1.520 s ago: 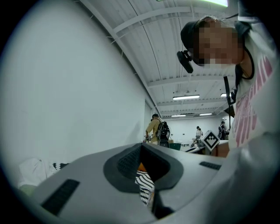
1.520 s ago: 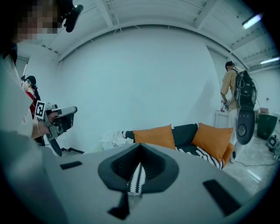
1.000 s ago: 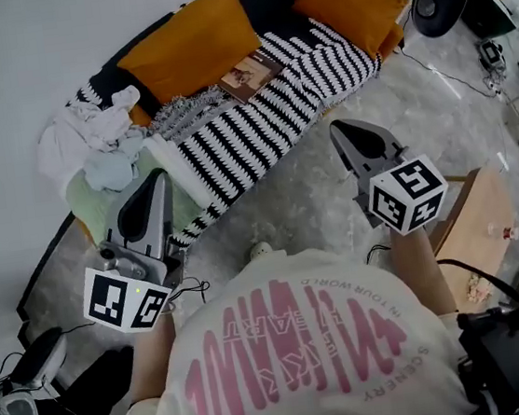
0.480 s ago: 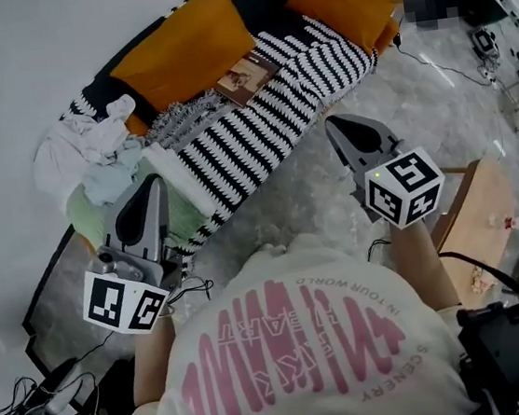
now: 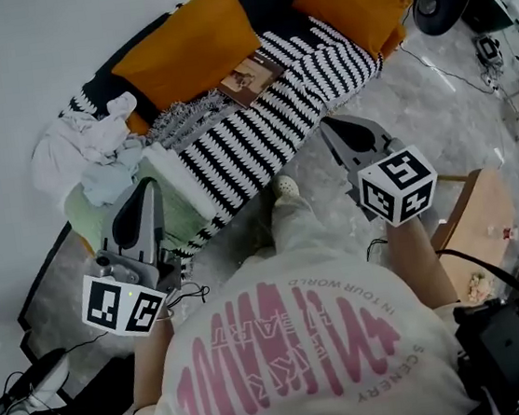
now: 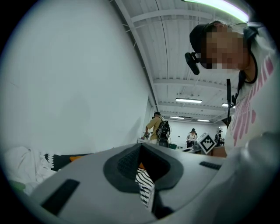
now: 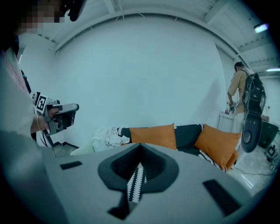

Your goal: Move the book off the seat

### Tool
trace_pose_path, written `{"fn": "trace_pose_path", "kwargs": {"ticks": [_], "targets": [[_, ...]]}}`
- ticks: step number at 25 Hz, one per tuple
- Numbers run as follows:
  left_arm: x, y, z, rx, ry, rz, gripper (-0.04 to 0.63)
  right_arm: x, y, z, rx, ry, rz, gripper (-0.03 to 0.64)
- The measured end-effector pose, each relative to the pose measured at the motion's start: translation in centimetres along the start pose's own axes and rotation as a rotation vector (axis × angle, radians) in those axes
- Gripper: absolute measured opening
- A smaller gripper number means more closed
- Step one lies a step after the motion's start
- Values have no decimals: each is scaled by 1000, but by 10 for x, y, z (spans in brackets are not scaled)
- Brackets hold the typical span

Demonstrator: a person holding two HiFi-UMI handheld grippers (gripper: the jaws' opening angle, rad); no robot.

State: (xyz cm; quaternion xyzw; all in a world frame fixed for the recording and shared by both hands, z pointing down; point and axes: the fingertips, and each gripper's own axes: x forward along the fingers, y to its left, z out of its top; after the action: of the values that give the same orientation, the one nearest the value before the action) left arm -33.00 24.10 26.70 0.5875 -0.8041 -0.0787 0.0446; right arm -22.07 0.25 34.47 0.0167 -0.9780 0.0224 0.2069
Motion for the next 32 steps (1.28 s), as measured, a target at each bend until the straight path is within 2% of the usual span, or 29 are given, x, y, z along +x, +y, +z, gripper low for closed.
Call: {"fn": "trace_pose_path", "kwargs": {"ticks": [7, 10, 19, 26, 32], "targets": [[23, 7, 2, 51, 2, 32, 8, 31, -28, 16, 9, -42, 3, 6], [37, 15, 1, 52, -3, 78, 8, 55, -44, 22, 33, -51, 56, 6], [106, 50, -12, 13, 31, 216, 8, 138, -110, 28, 38, 48, 181, 6], [153, 76, -35, -63, 60, 353, 8, 197, -153, 11, 52, 100, 286, 6], [175, 85, -62, -80, 67, 413, 8, 254, -172, -37, 190, 184, 386, 9]]}}
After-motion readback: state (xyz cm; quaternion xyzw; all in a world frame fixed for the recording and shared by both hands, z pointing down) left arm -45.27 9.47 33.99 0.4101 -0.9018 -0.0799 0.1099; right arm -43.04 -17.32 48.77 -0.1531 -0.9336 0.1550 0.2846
